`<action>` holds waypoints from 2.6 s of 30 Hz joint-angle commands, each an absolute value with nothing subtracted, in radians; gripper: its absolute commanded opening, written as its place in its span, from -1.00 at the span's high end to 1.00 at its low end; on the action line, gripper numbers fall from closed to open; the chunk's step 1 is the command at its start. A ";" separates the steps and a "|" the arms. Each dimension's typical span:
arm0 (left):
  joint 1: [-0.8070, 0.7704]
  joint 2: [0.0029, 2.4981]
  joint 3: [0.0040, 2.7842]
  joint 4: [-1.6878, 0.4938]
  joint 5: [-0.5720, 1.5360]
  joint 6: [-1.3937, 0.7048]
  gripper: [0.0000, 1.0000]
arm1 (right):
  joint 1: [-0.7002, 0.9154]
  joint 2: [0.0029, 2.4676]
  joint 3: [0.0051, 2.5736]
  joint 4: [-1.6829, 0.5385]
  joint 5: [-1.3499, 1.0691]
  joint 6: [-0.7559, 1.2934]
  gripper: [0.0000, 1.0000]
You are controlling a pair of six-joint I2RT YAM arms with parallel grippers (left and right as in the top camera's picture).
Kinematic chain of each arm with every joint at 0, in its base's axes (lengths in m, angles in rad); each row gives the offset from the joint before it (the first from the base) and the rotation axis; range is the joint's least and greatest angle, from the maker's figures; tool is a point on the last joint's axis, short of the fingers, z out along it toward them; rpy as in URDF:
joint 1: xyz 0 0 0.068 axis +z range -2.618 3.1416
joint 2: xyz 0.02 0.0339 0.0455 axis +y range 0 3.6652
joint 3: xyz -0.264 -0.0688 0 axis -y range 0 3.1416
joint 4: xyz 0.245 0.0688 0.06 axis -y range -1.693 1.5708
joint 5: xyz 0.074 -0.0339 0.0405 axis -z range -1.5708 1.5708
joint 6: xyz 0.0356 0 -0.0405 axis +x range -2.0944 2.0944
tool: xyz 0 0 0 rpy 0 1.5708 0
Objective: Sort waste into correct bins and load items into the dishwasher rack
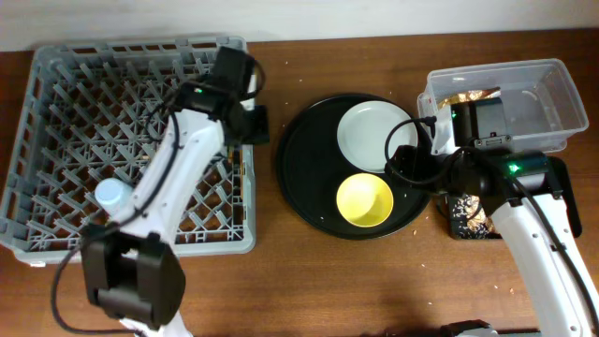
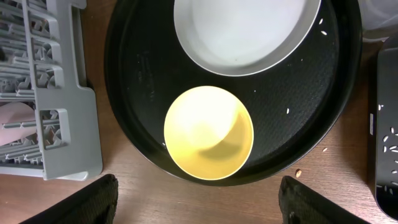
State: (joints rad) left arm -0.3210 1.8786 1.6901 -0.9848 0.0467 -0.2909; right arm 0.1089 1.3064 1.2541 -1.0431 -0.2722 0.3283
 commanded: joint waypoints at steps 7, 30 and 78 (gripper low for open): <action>-0.609 2.083 1.668 -0.870 0.344 -0.285 0.36 | 0.104 1.304 1.259 -1.040 -0.277 0.319 -0.86; -0.166 1.778 1.833 -1.251 -0.464 -0.287 1.00 | 0.104 1.335 1.259 -1.041 -0.277 0.319 -0.94; -0.435 2.008 1.870 -0.916 0.206 -0.168 -0.02 | 0.104 1.335 1.259 -1.033 -0.277 0.319 -0.96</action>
State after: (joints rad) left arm -0.3706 1.9648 1.9285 -1.0115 -0.0113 -0.2367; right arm 0.1089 1.3334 1.2537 -1.0336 -0.2726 0.3248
